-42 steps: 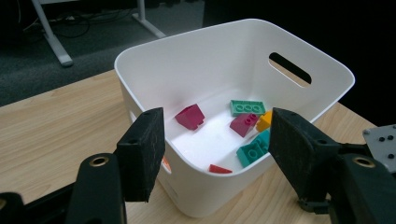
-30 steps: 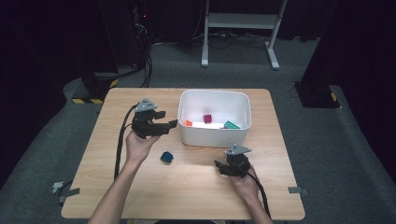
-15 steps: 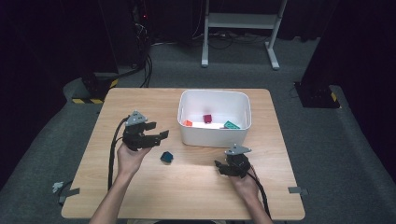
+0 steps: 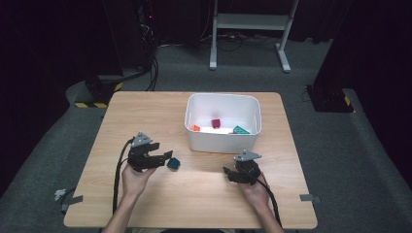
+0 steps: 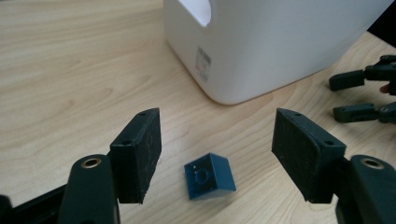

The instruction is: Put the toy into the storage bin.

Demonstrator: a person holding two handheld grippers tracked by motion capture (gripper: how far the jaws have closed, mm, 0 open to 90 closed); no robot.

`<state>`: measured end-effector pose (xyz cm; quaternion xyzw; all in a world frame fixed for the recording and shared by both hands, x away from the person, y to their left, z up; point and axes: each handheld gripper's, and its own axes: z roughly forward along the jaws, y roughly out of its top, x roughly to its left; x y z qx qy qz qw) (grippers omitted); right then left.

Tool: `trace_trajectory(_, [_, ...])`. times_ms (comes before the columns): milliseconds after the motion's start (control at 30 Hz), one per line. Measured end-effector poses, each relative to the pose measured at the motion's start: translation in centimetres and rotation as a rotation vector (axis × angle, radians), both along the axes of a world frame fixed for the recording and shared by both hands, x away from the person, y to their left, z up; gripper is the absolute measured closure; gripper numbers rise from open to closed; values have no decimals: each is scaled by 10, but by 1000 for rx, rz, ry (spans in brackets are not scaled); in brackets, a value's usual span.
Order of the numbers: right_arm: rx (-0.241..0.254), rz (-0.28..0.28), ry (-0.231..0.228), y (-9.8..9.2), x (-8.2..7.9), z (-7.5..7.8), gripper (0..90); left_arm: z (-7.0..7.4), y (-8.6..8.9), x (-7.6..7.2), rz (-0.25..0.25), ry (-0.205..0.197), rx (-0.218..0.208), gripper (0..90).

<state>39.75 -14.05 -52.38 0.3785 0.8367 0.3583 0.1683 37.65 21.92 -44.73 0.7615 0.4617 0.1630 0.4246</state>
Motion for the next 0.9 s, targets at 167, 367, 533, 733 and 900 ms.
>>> trace_trajectory(167, [0, 0, 0, 0, 0, 0, 364, -19, -3, 0, 14, 28, 13, 329])
trace_trajectory(367, [0, 0, 0, 0, 0, 0, 364, -39, -8, 3, 25, 58, 21, 329])
trace_trajectory(533, [0, 0, 0, 0, 0, 0, 364, -52, -14, 5, 35, 70, 43, 331])
trace_trajectory(733, [1, -3, 3, 0, 0, 0, 364, -64, -20, 7, 49, 80, 62, 338])
trace_trajectory(900, [1, -4, 2, 0, 0, 0, 364, -69, -24, 9, 51, 80, 67, 343])
